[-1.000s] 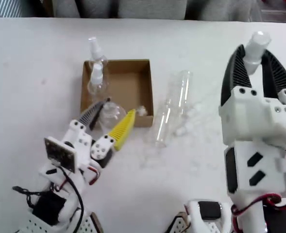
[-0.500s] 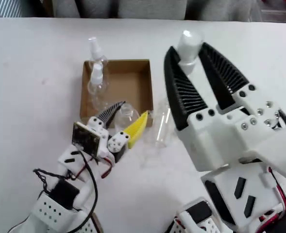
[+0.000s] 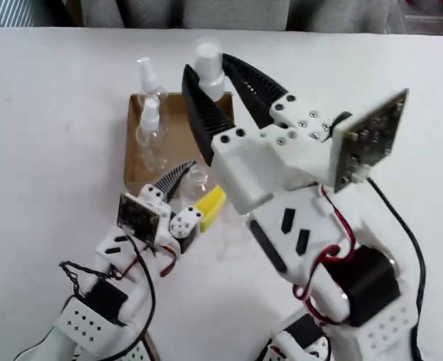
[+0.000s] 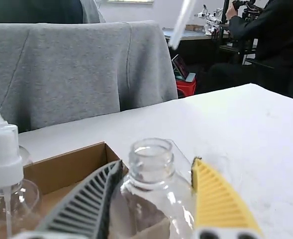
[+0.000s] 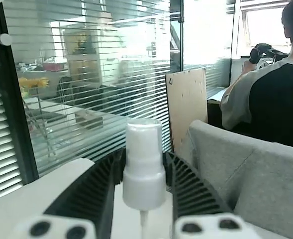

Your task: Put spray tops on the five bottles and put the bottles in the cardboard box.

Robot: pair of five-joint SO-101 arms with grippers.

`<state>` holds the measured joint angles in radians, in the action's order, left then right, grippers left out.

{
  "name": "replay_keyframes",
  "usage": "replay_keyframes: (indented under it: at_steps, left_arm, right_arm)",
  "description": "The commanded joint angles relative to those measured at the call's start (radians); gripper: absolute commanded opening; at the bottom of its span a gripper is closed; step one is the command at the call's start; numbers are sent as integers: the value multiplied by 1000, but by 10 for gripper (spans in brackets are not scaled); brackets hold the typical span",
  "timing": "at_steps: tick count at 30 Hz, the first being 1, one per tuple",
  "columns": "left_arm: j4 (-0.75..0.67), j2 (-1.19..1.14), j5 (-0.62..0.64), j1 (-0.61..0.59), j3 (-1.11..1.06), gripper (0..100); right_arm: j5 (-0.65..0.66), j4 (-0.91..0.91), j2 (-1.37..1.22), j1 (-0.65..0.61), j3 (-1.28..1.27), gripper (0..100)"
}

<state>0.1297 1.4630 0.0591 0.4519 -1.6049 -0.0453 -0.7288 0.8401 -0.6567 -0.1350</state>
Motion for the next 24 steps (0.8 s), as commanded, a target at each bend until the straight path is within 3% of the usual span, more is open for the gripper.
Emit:
replay_keyframes:
  at_steps: [1, 24]
  left_arm:
    - [-23, -7, 9, -8, 9, 28]
    - [-29, -7, 9, -8, -12, 28]
  right_arm:
    - [6, 67, -1, -10, -55, 18]
    - [5, 127, 2, -7, -201, 18]
